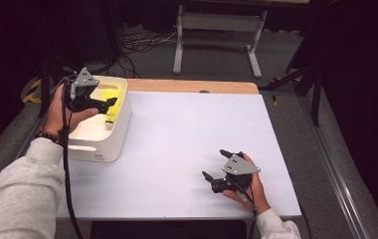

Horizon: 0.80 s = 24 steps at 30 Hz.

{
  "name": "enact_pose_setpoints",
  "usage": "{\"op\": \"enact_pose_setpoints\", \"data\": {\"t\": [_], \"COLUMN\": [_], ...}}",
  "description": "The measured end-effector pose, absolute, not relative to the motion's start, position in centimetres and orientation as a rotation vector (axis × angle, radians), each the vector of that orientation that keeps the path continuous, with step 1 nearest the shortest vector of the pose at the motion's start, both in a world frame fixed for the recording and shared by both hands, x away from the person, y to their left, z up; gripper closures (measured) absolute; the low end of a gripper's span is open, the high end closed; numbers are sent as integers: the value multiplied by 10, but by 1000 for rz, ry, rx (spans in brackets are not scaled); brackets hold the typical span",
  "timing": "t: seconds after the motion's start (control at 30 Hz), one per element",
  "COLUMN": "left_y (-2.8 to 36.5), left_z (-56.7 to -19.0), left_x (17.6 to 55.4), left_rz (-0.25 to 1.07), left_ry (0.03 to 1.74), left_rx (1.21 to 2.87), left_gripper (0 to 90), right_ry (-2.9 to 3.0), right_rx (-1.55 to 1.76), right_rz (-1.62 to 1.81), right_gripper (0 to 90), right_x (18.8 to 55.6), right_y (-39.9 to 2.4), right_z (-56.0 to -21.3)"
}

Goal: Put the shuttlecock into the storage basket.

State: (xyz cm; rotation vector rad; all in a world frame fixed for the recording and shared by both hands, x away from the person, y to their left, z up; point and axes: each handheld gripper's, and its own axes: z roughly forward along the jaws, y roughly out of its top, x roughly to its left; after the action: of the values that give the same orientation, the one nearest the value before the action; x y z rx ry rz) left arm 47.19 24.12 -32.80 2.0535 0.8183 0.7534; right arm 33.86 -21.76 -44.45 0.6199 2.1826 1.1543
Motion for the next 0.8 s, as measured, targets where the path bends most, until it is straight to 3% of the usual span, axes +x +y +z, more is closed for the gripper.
{"op": "enact_pose_setpoints", "data": {"t": [0.8], "left_y": [250], "left_z": [-332], "left_x": [431], "left_rz": [774], "left_ry": [689], "left_rx": [1946], "left_gripper": [90], "right_ry": [2182], "right_rx": [599], "right_rz": [1152], "right_gripper": [100], "right_x": [334], "right_y": [-214], "right_z": [-443]}}
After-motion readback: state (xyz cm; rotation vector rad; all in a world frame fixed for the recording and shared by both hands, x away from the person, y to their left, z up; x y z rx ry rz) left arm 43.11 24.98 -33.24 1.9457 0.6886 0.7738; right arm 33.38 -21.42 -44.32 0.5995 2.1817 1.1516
